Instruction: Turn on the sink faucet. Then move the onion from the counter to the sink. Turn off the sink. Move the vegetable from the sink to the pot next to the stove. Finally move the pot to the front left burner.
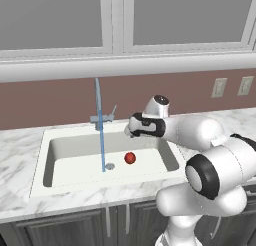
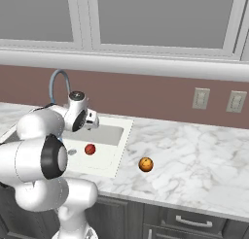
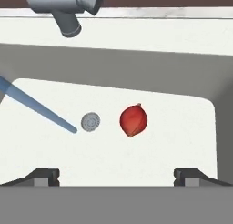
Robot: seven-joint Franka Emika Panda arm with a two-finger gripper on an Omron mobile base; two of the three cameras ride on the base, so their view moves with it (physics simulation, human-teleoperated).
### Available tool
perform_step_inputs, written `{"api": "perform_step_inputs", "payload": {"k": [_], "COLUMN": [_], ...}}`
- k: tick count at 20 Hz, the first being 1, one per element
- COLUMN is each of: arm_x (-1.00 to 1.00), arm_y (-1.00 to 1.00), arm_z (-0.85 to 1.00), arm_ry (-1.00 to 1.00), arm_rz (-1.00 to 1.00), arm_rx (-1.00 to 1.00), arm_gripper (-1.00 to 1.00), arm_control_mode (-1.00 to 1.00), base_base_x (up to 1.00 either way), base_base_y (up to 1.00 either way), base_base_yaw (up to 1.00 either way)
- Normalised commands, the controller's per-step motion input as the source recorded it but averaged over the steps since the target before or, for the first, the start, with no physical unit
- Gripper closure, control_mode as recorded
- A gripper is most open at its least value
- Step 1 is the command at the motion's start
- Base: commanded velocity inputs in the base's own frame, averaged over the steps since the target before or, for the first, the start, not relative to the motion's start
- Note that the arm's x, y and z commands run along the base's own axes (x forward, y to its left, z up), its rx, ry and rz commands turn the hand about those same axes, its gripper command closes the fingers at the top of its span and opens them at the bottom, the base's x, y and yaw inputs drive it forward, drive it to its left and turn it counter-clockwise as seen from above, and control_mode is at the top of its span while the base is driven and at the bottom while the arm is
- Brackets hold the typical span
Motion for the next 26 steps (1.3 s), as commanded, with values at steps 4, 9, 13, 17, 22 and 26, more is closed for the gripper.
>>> {"api": "perform_step_inputs", "payload": {"k": [4,9,13,17,22,26], "arm_x": [0.0,0.0,0.0,0.03,0.02,0.26], "arm_y": [-0.15,-0.11,-0.03,0.0,-0.07,-0.03], "arm_z": [0.29,0.21,0.18,0.15,0.0,0.0], "arm_ry": [-0.18,-0.2,-0.17,-0.16,-0.02,0.0], "arm_rz": [0.24,0.24,0.26,0.27,0.09,0.05], "arm_rx": [0.01,0.01,0.01,0.02,0.07,0.09], "arm_gripper": [-1.0,-1.0,-1.0,-1.0,-1.0,-1.0], "arm_control_mode": [-1.0,-1.0,-1.0,-1.0,-1.0,-1.0], "base_base_x": [0.0,0.0,0.0,0.0,0.0,0.0], "base_base_y": [0.0,0.0,0.0,0.0,0.0,0.0], "base_base_yaw": [0.0,0.0,0.0,0.0,0.0,0.0]}}
